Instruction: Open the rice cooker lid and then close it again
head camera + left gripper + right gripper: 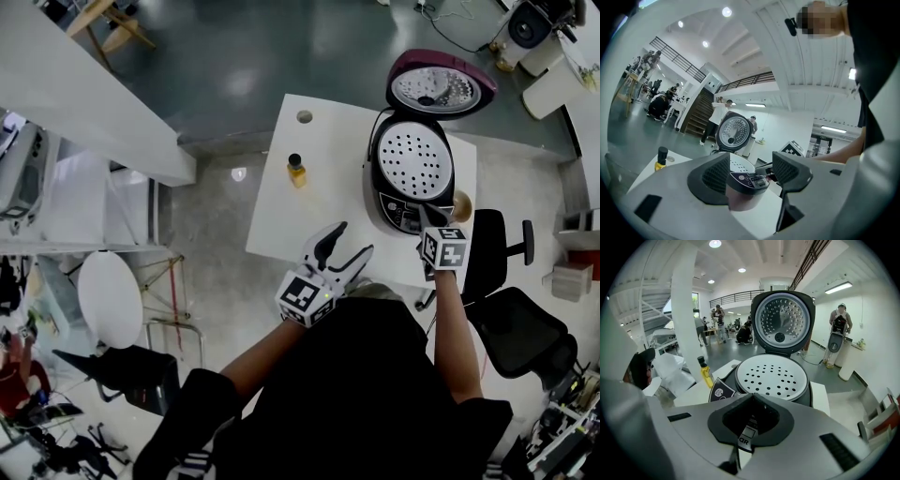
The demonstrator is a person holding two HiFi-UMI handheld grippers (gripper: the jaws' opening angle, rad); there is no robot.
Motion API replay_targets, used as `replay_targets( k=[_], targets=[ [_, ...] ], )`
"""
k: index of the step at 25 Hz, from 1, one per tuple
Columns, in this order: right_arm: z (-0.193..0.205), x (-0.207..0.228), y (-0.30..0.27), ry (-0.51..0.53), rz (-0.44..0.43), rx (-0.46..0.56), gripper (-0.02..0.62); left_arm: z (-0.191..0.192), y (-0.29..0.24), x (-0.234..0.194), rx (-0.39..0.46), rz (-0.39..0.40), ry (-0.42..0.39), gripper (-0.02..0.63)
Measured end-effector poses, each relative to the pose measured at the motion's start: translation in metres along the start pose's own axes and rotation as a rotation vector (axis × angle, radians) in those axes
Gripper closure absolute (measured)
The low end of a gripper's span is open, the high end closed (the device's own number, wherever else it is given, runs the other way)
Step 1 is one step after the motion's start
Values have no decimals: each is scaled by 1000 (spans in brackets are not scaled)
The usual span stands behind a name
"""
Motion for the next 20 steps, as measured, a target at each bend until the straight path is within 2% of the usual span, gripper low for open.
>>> replay_targets(
  k=[5, 9, 14, 20],
  targets=[
    [0, -2, 3, 60, 38, 44, 595, 2, 0, 3, -7, 32, 39, 347],
    [-8, -2, 18, 17, 47, 116, 595, -2, -4, 7, -7, 50, 31, 347],
    [-5, -5, 39, -47, 11, 160, 595, -5, -16, 5, -7, 56, 31, 347],
    [-6, -5, 53, -42, -66, 196, 595, -21, -42, -8, -5, 47, -9, 347]
  ],
)
Point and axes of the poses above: the fingertips, and each gripper's own axes: y backward along the fingers, x to its right, z out of its underside, the point moved 5 cm from there along y, backward along the fingers, and after that the axes turned 5 degrees about z, right-handed, at the moved point
